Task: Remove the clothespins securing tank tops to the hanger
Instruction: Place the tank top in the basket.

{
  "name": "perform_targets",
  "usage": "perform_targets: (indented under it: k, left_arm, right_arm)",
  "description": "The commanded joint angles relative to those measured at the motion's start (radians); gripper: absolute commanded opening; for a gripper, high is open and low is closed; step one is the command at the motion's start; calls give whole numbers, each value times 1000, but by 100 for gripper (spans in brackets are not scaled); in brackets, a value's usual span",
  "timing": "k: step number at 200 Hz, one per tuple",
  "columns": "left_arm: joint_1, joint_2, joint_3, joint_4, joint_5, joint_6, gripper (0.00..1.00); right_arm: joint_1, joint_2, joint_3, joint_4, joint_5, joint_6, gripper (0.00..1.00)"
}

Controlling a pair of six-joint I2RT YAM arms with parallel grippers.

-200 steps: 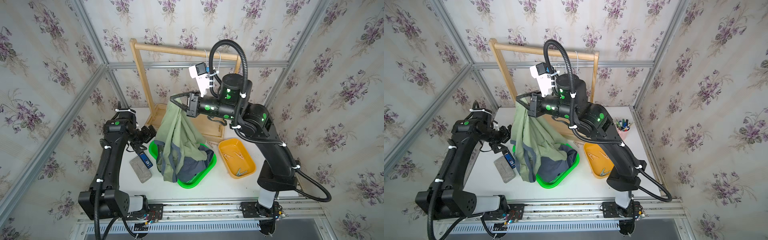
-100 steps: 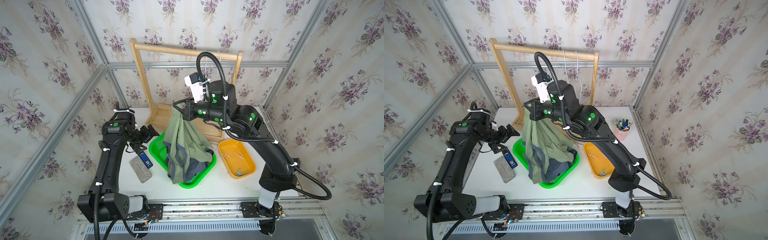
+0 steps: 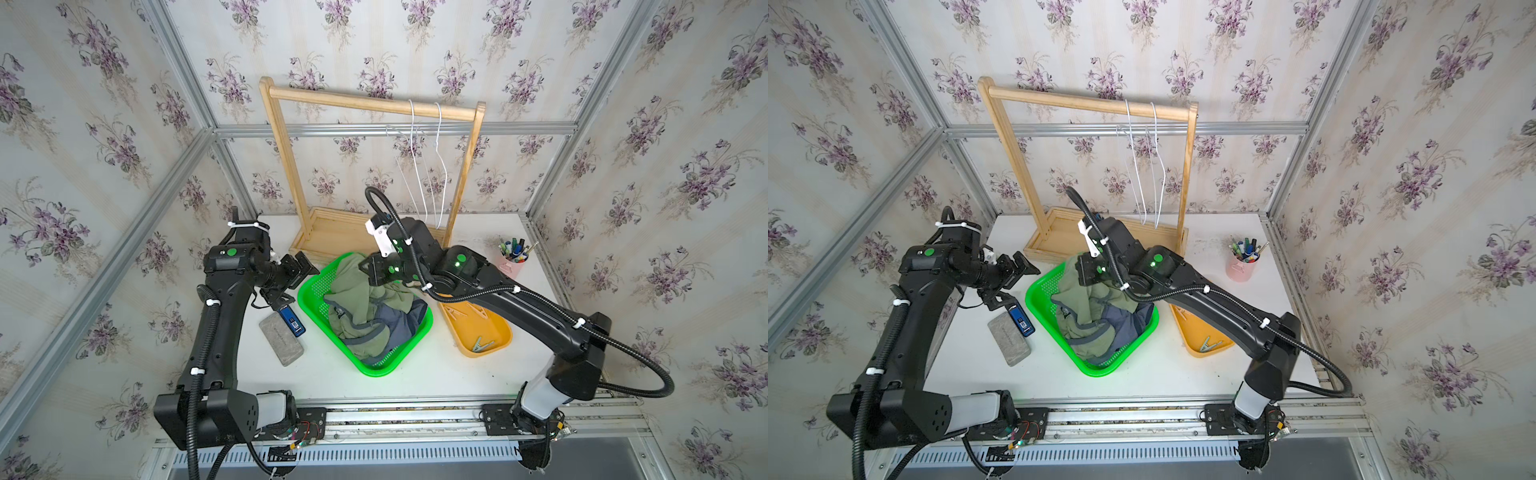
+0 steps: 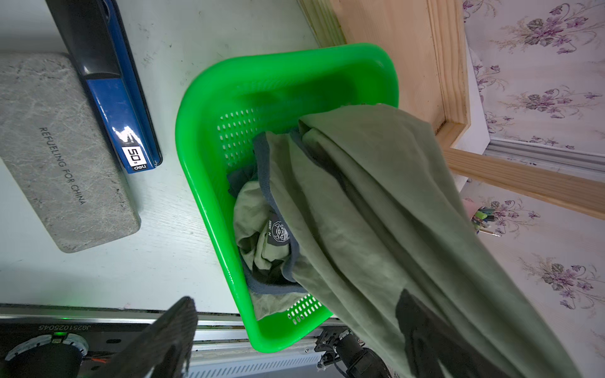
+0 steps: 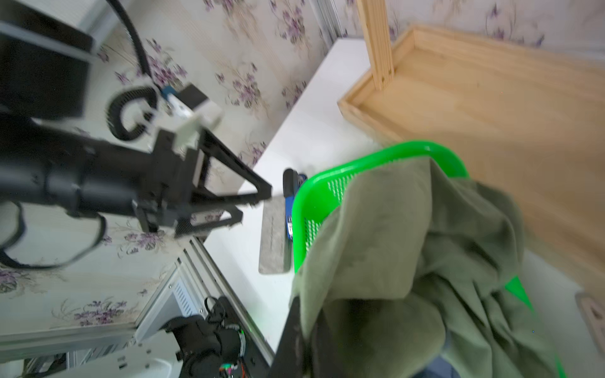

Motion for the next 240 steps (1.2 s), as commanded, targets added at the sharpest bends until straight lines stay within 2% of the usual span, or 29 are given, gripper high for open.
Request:
perform_targets:
  k: [1, 27, 51, 64, 69, 77, 99, 141, 185, 209, 240]
  left_arm:
    - [2, 1, -5, -8, -7, 13, 97]
    - [3, 19, -11, -7, -9, 21, 98]
    - [1, 36, -16, -7, -12, 32, 97]
    - [-1, 43, -17, -6, -13, 32, 98]
    - [-3, 46, -15, -5, -13, 34, 98]
    - [-9, 53, -12, -4, -13, 36, 98]
    - [-65, 93, 32, 6, -39, 47, 98]
    - [-282, 312, 213, 16, -143, 53, 99]
    - [-420, 540, 344, 13, -173, 94, 99]
    - [-458, 575, 277, 14, -177, 105, 94]
    - [-464, 533, 62, 39, -230, 128, 90]
  right_arm:
    - [1, -87, -207, 201, -34, 128, 0]
    - [-2, -95, -397, 285, -25, 150, 0]
    - [-25, 24, -380, 233, -44, 147, 0]
    - [-25, 79, -346, 162, -38, 155, 18]
    - [-25, 94, -341, 136, -37, 160, 33]
    - [-24, 97, -348, 114, -36, 173, 47]
    - [-22, 26, -413, 100, -6, 211, 59]
    - [-20, -209, -471, 94, 64, 239, 64]
    - [-19, -323, -466, 22, 128, 278, 64]
    - [-20, -345, -514, 9, 153, 309, 64]
    - [-20, -387, -604, 37, 165, 367, 64]
